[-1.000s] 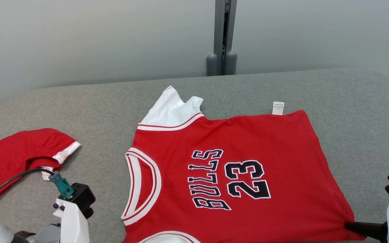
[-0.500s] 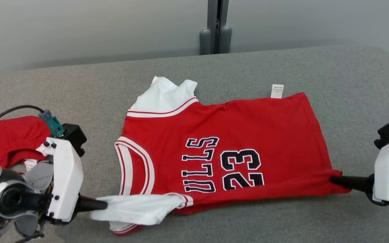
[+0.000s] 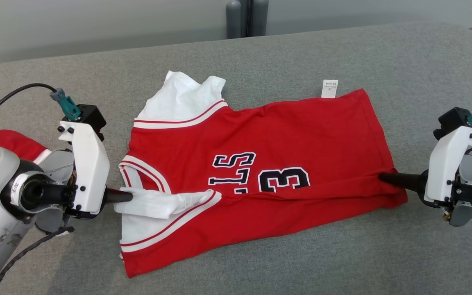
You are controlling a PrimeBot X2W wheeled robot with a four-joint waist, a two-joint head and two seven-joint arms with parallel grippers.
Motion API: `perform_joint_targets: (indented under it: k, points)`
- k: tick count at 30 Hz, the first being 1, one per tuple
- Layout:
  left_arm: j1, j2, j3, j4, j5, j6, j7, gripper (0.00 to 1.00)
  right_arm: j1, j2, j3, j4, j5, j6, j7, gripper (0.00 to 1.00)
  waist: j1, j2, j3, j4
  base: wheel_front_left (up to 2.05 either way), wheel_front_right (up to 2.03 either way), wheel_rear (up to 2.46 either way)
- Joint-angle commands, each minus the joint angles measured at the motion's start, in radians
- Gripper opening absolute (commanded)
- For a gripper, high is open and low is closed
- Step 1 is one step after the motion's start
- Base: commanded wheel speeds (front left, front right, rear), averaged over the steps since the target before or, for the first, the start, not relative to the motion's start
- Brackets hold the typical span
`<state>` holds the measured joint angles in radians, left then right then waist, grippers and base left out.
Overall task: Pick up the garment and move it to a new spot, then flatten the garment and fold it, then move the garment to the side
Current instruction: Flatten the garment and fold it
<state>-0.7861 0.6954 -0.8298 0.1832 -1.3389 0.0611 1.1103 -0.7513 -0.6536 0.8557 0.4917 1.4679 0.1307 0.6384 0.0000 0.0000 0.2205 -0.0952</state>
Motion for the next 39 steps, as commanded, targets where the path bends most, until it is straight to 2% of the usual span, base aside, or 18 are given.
perform_joint_targets:
  k: [1,2,3,4,5,6,10,14,17,20,25,30,34,38,39]
  points:
    - [-0.016,-0.006,0.002,0.017,0.012,-0.009,-0.01,0.0,-0.011,0.006,-0.004,0.01,-0.01,0.0,0.003,0.0,0.0,0.0,0.005,-0.002,0.0,0.0,0.0]
    - [-0.023,-0.016,0.003,0.038,0.015,-0.017,-0.02,0.0,-0.014,0.016,-0.006,0.019,-0.014,0.0,0.001,0.0,0.0,0.0,0.007,-0.003,0.0,0.0,0.0]
    - [-0.028,-0.023,0.003,0.057,0.019,-0.023,-0.028,0.05,-0.017,0.025,-0.008,0.029,-0.02,0.0,-0.001,0.17,0.0,0.0,0.008,-0.003,0.0,0.0,0.0]
    - [-0.031,-0.03,0.003,0.077,0.024,-0.03,-0.039,0.89,-0.019,0.034,-0.013,0.037,-0.024,0.0,-0.007,0.42,0.0,0.0,0.009,-0.003,0.0,0.0,0.0]
    - [-0.033,-0.038,0.004,0.095,0.026,-0.038,-0.049,1.0,-0.02,0.043,-0.017,0.044,-0.029,0.0,-0.011,0.48,0.0,0.0,0.008,-0.003,0.0,0.0,0.0]
    - [-0.033,-0.048,0.002,0.111,0.028,-0.044,-0.055,1.0,-0.018,0.049,-0.02,0.051,-0.034,0.0,-0.014,1.0,0.0,0.0,0.004,-0.002,0.0,0.0,0.0]
    - [-0.033,-0.07,0.009,0.154,0.039,-0.075,-0.104,1.0,0.004,0.06,-0.055,0.063,-0.051,0.0,-0.07,1.0,0.0,0.0,-0.025,0.009,0.0,0.0,0.0]
    - [-0.01,-0.08,0.036,0.164,0.041,-0.117,-0.189,1.0,0.042,0.058,-0.106,0.043,-0.066,0.0,-0.175,1.0,0.0,0.0,-0.066,0.019,0.0,0.0,0.0]
    - [0.025,-0.078,0.075,0.141,0.045,-0.132,-0.292,1.0,0.086,0.051,-0.15,0.014,-0.086,0.0,-0.283,1.0,0.0,0.0,-0.094,0.025,0.0,0.0,0.0]
    - [0.074,-0.069,0.117,0.104,0.072,-0.121,-0.431,1.0,0.149,0.047,-0.194,-0.017,-0.114,0.0,-0.405,1.0,0.0,0.0,-0.117,0.03,0.0,0.0,0.0]
    - [0.2,-0.062,0.167,0.008,0.135,-0.063,-0.663,1.0,0.286,0.052,-0.273,-0.064,-0.166,0.0,-0.604,1.0,0.0,0.0,-0.146,0.041,0.0,0.0,0.0]
    - [0.331,-0.043,0.187,-0.071,0.26,0.033,-0.889,1.0,0.419,0.08,-0.347,-0.098,-0.218,0.0,-0.739,1.0,0.0,0.0,-0.158,0.046,0.0,0.0,0.0]
    - [0.45,-0.054,0.216,-0.114,0.289,0.095,-1.043,1.0,0.504,0.121,-0.39,-0.08,-0.279,0.0,-0.791,1.0,0.0,0.0,-0.16,0.047,0.0,0.0,0.0]
    - [0.527,-0.081,0.219,-0.135,0.292,0.13,-1.111,1.0,0.543,0.152,-0.418,-0.052,-0.337,0.0,-0.803,1.0,0.0,0.0,-0.157,0.05,0.0,0.0,0.0]
    - [0.571,-0.095,0.212,-0.14,0.3,0.152,-1.141,1.0,0.554,0.173,-0.434,-0.033,-0.377,0.0,-0.793,1.0,0.0,0.0,-0.154,0.049,0.0,0.0,0.0]
